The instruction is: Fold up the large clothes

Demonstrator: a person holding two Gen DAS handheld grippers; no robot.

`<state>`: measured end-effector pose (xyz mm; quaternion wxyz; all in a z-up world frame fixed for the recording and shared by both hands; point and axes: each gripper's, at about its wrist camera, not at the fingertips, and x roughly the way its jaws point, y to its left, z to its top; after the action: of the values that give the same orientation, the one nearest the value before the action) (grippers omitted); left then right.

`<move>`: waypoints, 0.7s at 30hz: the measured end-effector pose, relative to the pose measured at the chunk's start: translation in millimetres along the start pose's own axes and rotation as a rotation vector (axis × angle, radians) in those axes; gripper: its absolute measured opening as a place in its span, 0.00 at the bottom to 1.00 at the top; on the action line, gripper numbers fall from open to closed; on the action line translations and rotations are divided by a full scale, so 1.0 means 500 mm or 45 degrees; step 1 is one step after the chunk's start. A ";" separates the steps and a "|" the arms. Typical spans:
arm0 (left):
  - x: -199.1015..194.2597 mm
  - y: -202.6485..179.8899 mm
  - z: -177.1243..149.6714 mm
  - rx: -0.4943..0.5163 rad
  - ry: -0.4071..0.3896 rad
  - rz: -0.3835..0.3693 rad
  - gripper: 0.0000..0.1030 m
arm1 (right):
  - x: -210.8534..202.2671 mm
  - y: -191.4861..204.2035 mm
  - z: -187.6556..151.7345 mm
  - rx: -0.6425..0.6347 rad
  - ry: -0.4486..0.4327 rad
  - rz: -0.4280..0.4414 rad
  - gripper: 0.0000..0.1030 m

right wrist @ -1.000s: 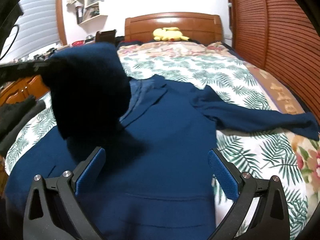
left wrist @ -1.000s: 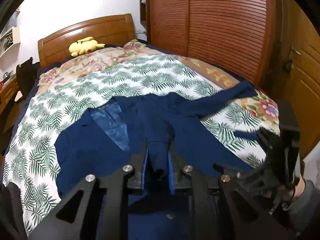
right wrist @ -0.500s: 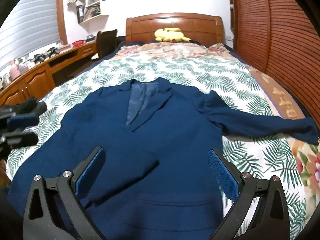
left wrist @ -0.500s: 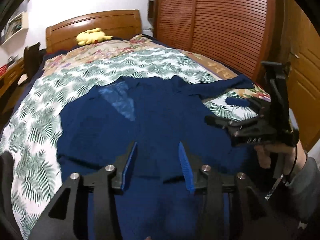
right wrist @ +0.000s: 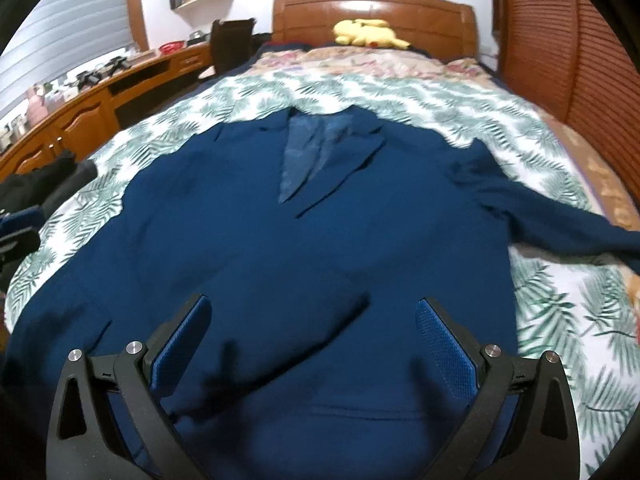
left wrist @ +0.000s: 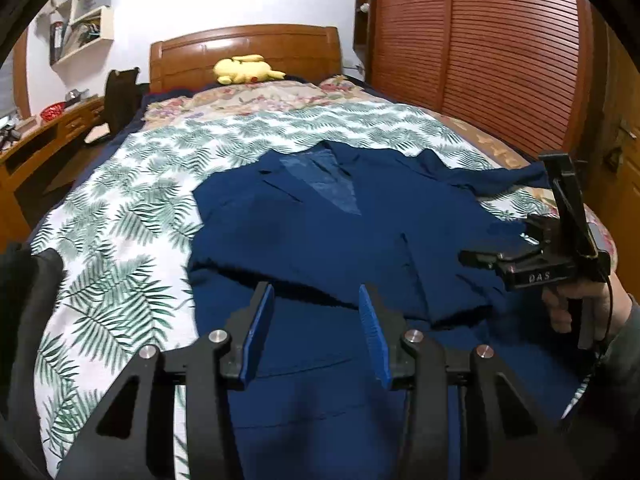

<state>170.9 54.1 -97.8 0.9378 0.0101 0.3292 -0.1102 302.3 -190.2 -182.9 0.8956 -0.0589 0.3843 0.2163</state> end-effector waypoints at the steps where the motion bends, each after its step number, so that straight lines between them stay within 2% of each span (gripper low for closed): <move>1: 0.001 0.006 -0.003 -0.002 0.001 0.007 0.42 | 0.006 0.008 0.000 -0.006 0.010 0.024 0.98; 5: 0.004 0.020 -0.011 -0.015 0.007 0.013 0.42 | 0.038 0.039 -0.008 -0.056 0.067 0.046 0.93; 7: 0.004 0.024 -0.012 -0.015 0.007 0.011 0.41 | 0.065 0.043 -0.019 -0.066 0.129 0.018 0.85; 9: 0.005 0.024 -0.012 -0.017 0.006 0.012 0.42 | 0.085 0.041 -0.027 -0.057 0.175 0.028 0.81; 11: 0.006 0.024 -0.012 -0.023 0.009 0.005 0.41 | 0.086 0.040 -0.028 -0.054 0.177 0.038 0.70; 13: 0.010 0.024 -0.012 -0.029 0.014 -0.003 0.42 | 0.081 0.042 -0.029 -0.076 0.176 0.044 0.41; 16: 0.016 0.019 -0.012 -0.024 0.018 0.000 0.42 | 0.076 0.049 -0.031 -0.110 0.160 0.092 0.22; 20: 0.016 0.017 -0.008 -0.022 0.010 0.002 0.42 | 0.033 0.059 -0.024 -0.135 0.052 0.100 0.16; 21: 0.016 0.017 -0.008 -0.022 0.007 0.003 0.42 | 0.004 0.054 -0.016 -0.121 -0.008 0.108 0.13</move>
<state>176.3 61.3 -106.3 0.9370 0.0026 0.3328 -0.1061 286.4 -167.6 -188.2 0.8831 -0.0841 0.3729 0.2722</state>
